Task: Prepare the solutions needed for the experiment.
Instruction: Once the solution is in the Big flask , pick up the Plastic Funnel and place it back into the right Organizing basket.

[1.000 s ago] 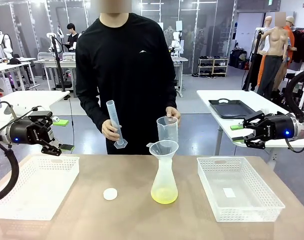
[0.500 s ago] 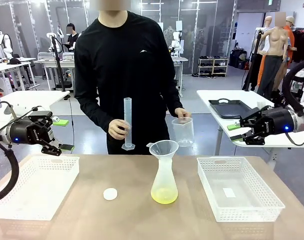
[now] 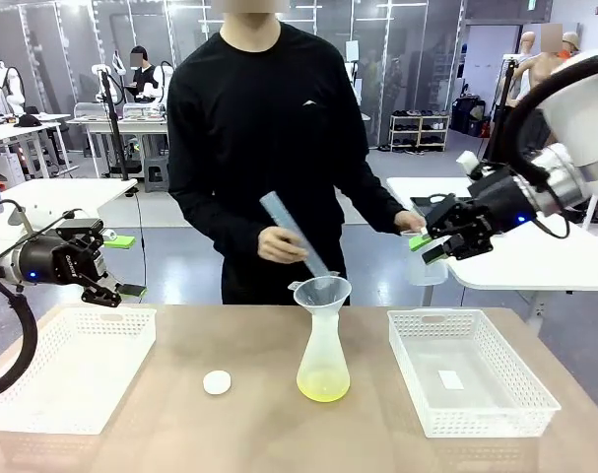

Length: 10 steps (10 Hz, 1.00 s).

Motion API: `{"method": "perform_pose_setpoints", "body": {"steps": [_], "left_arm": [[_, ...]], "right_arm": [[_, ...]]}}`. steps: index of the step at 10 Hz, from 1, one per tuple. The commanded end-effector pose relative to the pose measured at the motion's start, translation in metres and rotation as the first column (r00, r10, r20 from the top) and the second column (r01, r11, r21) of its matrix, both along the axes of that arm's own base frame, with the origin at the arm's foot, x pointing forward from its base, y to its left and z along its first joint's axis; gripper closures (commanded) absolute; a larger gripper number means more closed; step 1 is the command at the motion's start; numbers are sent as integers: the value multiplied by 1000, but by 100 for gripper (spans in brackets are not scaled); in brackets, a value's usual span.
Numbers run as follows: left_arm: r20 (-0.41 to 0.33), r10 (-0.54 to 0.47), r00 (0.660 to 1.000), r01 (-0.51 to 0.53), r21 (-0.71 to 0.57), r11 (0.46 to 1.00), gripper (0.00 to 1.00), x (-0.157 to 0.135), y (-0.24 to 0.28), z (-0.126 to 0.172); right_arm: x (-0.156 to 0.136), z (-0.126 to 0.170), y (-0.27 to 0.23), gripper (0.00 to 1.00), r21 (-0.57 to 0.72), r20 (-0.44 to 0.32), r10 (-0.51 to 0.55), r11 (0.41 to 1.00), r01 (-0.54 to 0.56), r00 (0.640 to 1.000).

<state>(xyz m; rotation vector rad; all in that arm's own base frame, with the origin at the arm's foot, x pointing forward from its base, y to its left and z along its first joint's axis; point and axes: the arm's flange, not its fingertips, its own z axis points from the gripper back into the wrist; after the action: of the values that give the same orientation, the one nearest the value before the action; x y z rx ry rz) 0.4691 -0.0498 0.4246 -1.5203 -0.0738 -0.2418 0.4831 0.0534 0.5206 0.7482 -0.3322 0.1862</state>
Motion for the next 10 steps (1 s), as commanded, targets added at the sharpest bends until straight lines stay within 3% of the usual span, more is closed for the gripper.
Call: {"method": "perform_pose_setpoints", "body": {"steps": [1, 5, 9, 10], "left_arm": [[1, -6, 1000, 6, -11, 1000, 0, -1, 0, 2], [1, -6, 1000, 6, -11, 1000, 0, -1, 0, 2], [1, -6, 1000, 6, -11, 1000, 0, -1, 0, 2], [1, -6, 1000, 6, -11, 1000, 0, -1, 0, 2]], "right_arm": [[-6, 5, 40, 52, -232, -18, -79, 970, 73, 997], [-16, 46, 92, 52, -452, -60, -86, 891, 50, 994], [-8, 70, 105, 52, -511, -92, -96, 859, 35, 991], [-22, 60, 100, 52, -489, -61, -75, 872, 36, 995]]}}
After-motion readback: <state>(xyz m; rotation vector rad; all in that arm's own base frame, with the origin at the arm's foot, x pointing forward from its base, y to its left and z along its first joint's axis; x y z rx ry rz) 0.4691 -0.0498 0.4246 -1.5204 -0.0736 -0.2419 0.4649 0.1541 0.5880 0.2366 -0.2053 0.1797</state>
